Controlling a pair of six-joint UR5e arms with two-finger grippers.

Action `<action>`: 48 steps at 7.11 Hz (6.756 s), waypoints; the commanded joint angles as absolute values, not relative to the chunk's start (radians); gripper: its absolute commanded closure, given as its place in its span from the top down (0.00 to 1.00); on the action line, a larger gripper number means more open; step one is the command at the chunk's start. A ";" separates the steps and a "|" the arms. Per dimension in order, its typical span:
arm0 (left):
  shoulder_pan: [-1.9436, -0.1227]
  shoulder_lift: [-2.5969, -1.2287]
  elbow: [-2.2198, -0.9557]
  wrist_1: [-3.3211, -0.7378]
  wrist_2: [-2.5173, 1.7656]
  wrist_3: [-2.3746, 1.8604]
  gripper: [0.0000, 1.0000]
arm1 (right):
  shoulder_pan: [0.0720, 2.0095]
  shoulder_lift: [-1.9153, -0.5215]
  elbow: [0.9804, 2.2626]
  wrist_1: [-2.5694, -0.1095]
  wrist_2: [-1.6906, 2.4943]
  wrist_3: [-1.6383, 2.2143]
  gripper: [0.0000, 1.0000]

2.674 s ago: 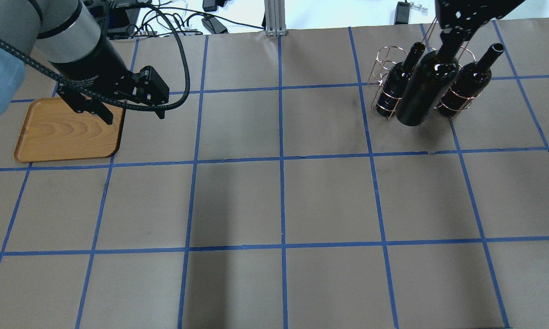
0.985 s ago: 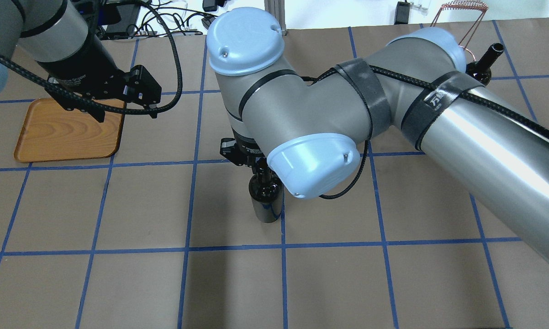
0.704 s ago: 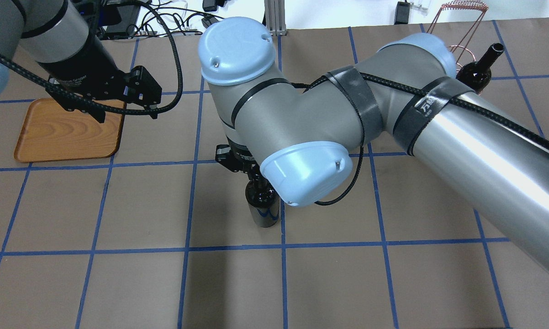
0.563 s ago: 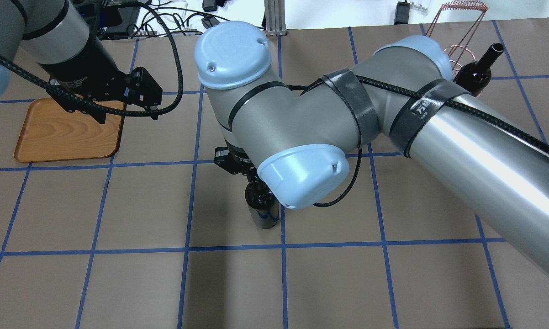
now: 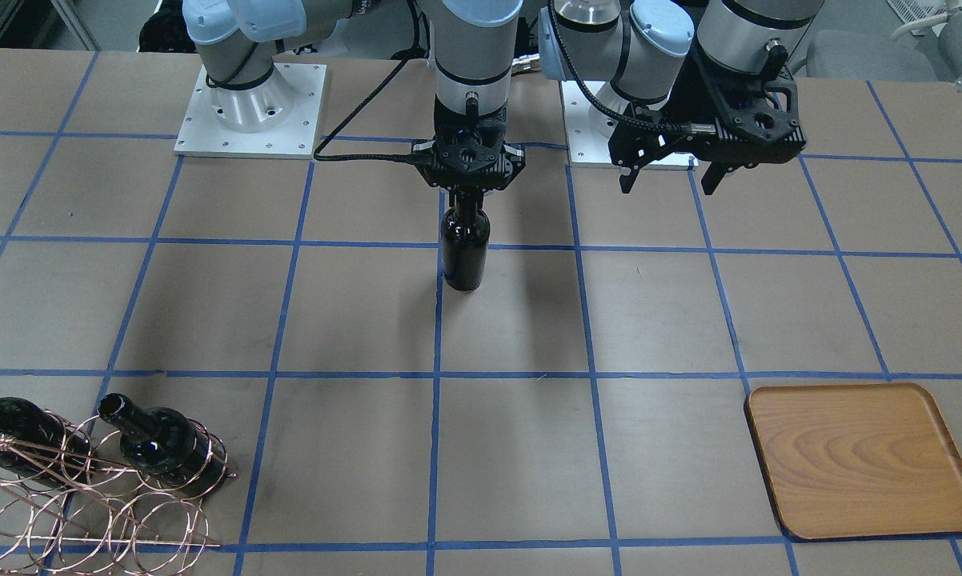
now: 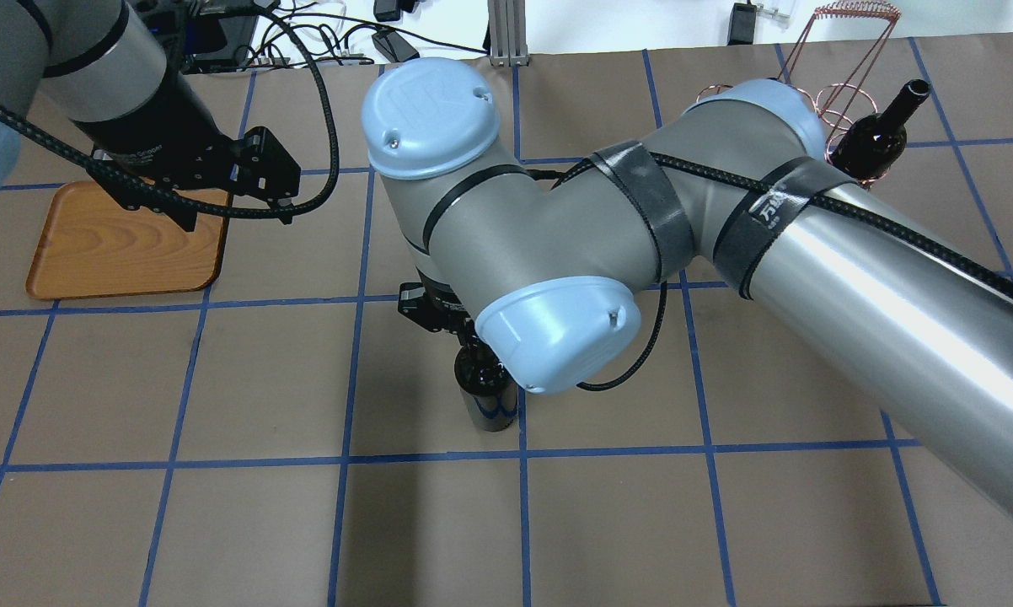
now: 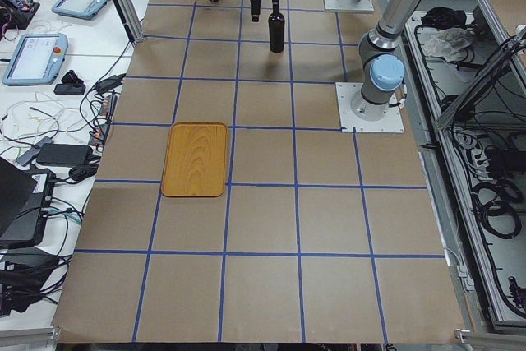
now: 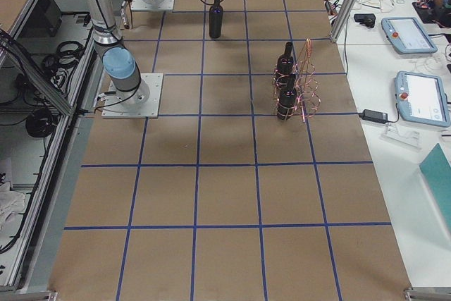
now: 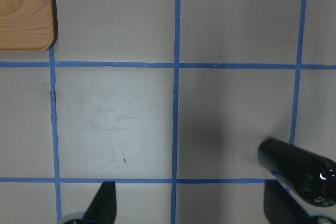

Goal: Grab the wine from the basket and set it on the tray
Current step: 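Lower the bottle upright onto the table and open the right gripper, then raise the right gripper back toward the rack while the left arm reaches toward the bottle, then lower the left gripper over the bottle neck and close it, then lift the bottle with the left gripper and carry it over the wooden tray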

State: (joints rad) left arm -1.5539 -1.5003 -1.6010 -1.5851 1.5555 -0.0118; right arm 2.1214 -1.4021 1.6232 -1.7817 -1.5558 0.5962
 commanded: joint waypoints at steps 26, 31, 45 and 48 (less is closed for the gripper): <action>-2.029 -1.641 -1.779 -1.325 1.542 -0.581 0.86 | 1.536 -1.532 1.516 -1.569 -1.500 -0.133 1.00; -2.029 -1.638 -1.782 -1.336 1.542 -0.578 0.37 | 1.537 -1.540 1.520 -1.569 -1.499 -0.132 1.00; -1.106 -1.693 -1.418 -1.596 1.554 0.409 0.00 | 1.537 -1.539 1.522 -1.569 -1.502 -0.133 1.00; -1.103 -1.888 -1.322 -1.452 1.552 0.416 0.00 | 1.537 -1.537 1.522 -1.566 -1.514 -0.133 1.00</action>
State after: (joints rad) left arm -1.1059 -1.8160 -1.3518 -1.5131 1.5526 0.4117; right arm 1.5370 -1.5383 1.5217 -1.5674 -1.5081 -0.1329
